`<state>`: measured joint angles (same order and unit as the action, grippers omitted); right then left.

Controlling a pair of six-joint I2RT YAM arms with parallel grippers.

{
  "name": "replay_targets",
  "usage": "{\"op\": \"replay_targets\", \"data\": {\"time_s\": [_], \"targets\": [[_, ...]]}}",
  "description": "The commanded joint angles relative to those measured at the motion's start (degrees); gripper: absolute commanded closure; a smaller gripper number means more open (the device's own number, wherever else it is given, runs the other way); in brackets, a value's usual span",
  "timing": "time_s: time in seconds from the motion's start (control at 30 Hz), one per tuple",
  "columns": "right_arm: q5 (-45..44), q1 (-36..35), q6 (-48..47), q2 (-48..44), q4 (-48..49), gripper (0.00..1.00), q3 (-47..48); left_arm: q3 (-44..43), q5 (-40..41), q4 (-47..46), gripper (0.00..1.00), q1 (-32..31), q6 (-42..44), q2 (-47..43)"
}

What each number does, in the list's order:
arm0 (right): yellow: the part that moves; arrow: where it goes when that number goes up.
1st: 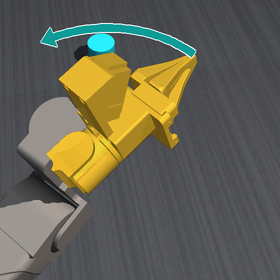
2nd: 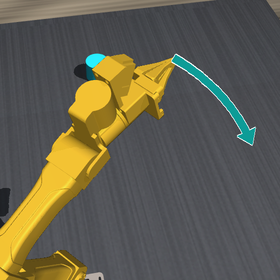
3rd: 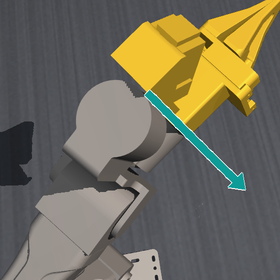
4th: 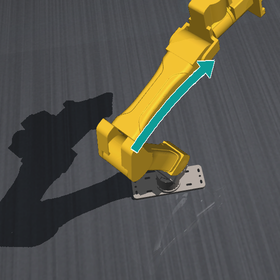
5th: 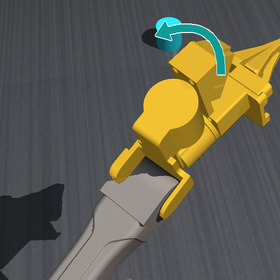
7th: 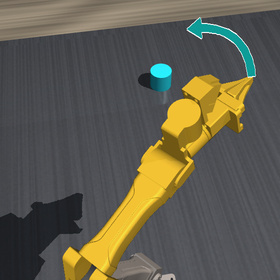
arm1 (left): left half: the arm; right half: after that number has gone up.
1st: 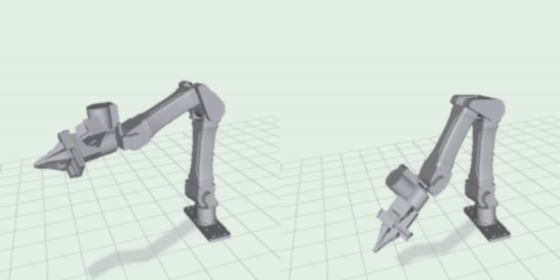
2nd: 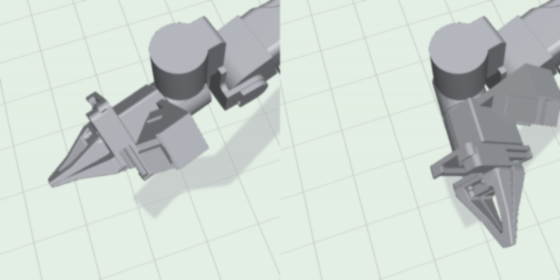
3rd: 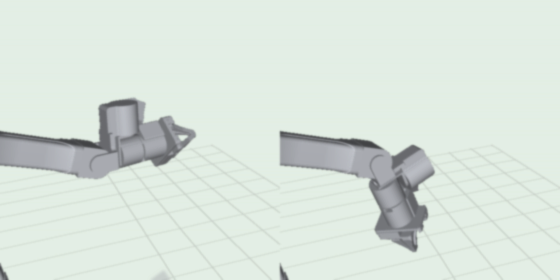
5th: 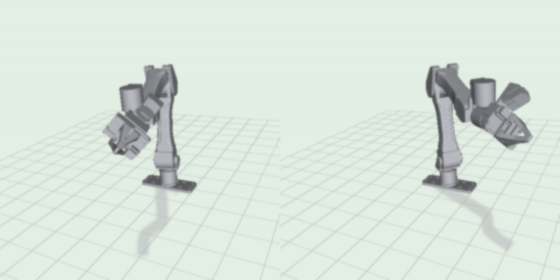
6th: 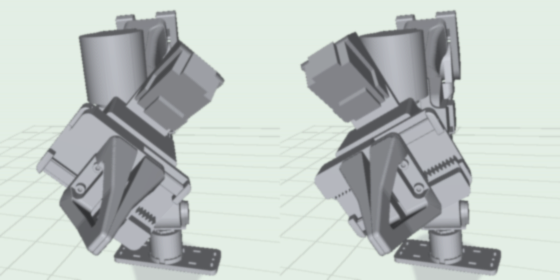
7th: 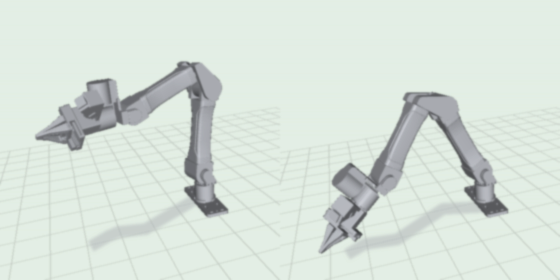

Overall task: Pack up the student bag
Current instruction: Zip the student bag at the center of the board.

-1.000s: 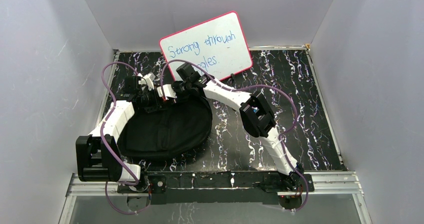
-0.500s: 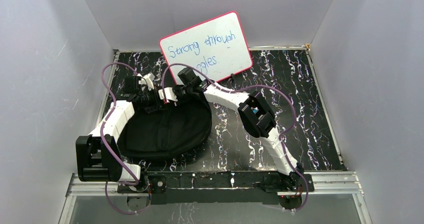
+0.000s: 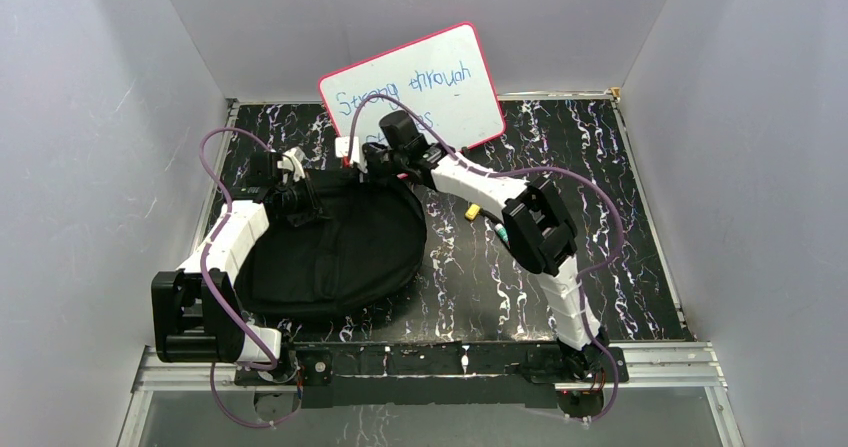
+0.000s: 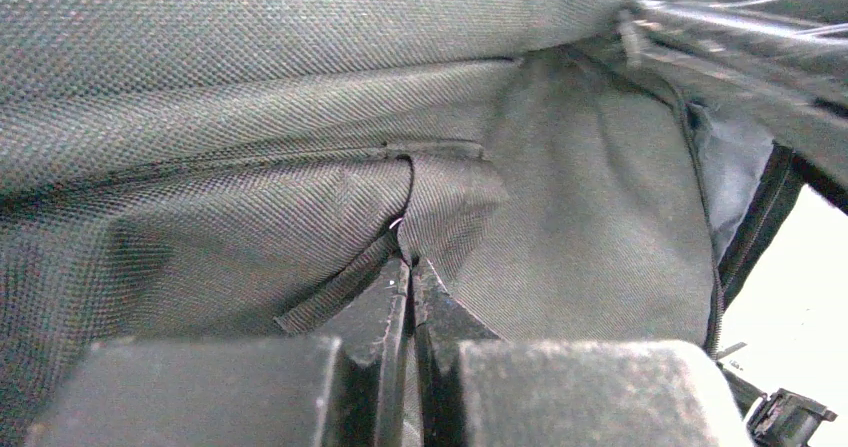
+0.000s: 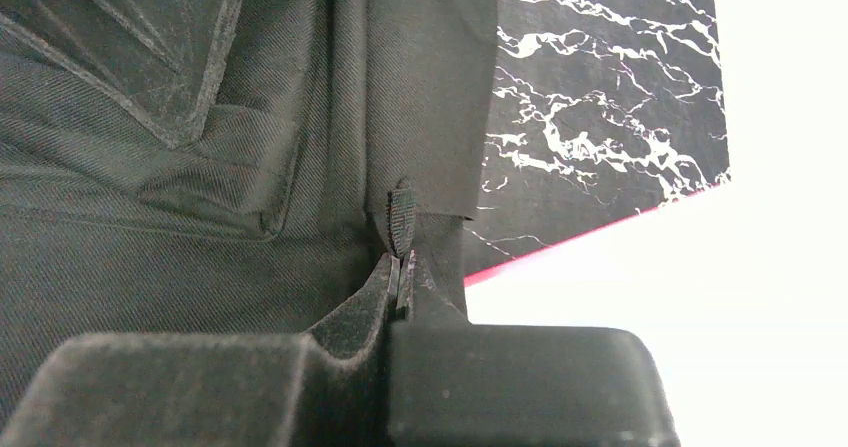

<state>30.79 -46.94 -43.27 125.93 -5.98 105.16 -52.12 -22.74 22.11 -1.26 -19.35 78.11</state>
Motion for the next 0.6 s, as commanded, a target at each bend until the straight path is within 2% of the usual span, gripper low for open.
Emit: {"op": "replay_targets", "data": {"time_s": [0.0,0.5,0.57], "targets": [[5.50,2.13,7.97,-5.32,6.70,1.00,-1.95,-1.47,2.52,2.91,1.00,-0.24,-0.89,-2.34],[8.13,5.54,16.33,-14.13,16.67,1.00,-16.64,-2.52,9.17,3.49,1.00,1.17,-5.83,-2.75],[7.93,6.14,17.65,-15.77,18.22,1.00,-18.96,-2.74,9.21,3.49,1.00,3.28,-5.95,-2.62]]}}
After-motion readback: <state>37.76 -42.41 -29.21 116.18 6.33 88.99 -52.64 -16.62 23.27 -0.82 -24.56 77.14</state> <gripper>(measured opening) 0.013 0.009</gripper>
